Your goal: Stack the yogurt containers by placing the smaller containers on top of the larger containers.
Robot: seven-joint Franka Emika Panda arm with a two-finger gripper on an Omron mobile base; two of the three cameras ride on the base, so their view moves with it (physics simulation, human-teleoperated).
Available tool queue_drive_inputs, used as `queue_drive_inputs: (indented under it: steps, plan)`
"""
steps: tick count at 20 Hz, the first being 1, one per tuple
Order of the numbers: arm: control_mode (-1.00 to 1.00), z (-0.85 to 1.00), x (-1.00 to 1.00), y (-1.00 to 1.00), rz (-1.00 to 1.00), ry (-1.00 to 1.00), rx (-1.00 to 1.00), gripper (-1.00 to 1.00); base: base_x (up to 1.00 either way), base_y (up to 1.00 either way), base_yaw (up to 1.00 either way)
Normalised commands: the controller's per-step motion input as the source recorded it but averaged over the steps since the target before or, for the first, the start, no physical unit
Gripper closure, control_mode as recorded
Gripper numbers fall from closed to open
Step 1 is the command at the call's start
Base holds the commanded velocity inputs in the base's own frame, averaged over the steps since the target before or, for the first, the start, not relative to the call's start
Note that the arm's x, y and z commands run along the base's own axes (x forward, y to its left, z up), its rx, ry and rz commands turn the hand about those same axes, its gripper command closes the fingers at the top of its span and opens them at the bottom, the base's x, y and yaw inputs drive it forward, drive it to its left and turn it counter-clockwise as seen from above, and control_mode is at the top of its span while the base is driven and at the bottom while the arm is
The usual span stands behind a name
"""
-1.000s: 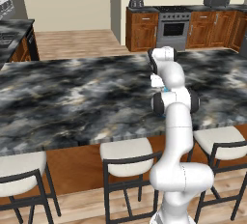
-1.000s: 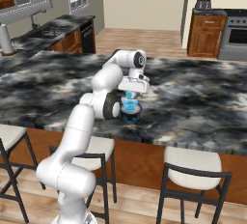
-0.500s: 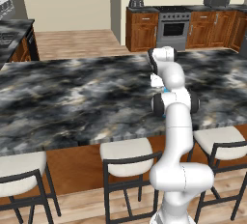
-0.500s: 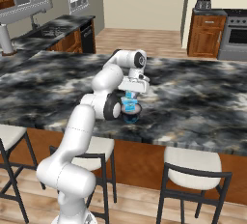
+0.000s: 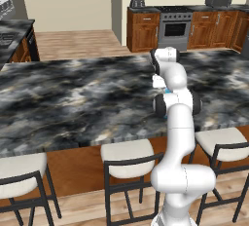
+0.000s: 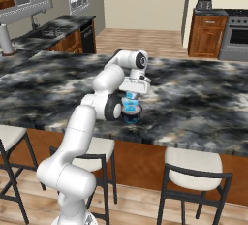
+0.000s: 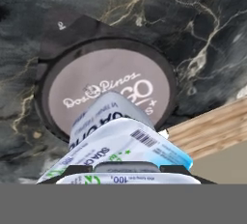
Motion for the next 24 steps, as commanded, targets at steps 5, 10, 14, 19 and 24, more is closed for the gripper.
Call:
queue_drive_inputs:
  steps: [5,10,14,19,24]
  plan:
    - [-1.0,-0.21,-0.06,0.0,-0.04,-0.05,0.0,1.0,0.0,0.0,0.0]
    - [-1.0,-0.13,0.0,0.0,-0.03,-0.11,0.0,1.0,0.0,0.0,0.0]
    - [-1.0,-0.02,-0.02,0.0,-0.03,-0.16,0.0,1.0,0.0,0.0,0.0]
    - [-1.0,0.02,-0.08,0.0,-0.01,-0.18,-0.02,1.0,0.0,0.0,0.0]
    - [-1.0,0.02,-0.13,0.04,0.0,-0.16,-0.04,1.0,0.0,0.0,0.0]
